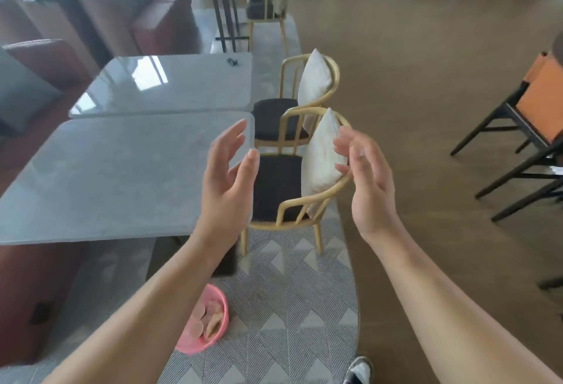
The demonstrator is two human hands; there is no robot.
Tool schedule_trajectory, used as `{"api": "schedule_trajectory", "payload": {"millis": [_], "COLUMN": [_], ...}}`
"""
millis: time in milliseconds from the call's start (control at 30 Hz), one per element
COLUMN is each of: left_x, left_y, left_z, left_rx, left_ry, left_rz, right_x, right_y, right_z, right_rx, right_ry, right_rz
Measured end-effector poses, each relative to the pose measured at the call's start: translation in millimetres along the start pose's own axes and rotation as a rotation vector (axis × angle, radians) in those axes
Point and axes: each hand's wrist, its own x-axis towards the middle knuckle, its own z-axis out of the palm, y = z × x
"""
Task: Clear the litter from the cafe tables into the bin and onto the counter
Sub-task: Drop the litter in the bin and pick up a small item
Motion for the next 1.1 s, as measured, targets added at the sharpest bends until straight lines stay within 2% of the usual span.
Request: {"api": "schedule_trajectory", "payload": {"millis": [200,500,800,1100], "left_x": [34.8,71.8,165.7,313.1], "left_y": [18.2,17.0,-30.2,-84.2], "left_z": [116.8,263.1,360.4,441.6], "left_rx": [0.018,0.012,-0.002,-0.032], "left_ry": [0.024,0.018,0.002,-0.016], "left_rz": [0.048,-0.008,-0.007,0.038], "right_x": [64.7,137.7,240.6,415.8], "right_y": [-13.7,-1.4,40.9,85.8], "right_z": [-100.5,-226.3,-294.9,-321.3], "right_rx": [0.037,0.022,-0.001,-0.009], "right_ry": [-0.011,0.013,0.063,0.076], "right_rz": [-0.060,-0.050,-0.027,-0.050]}}
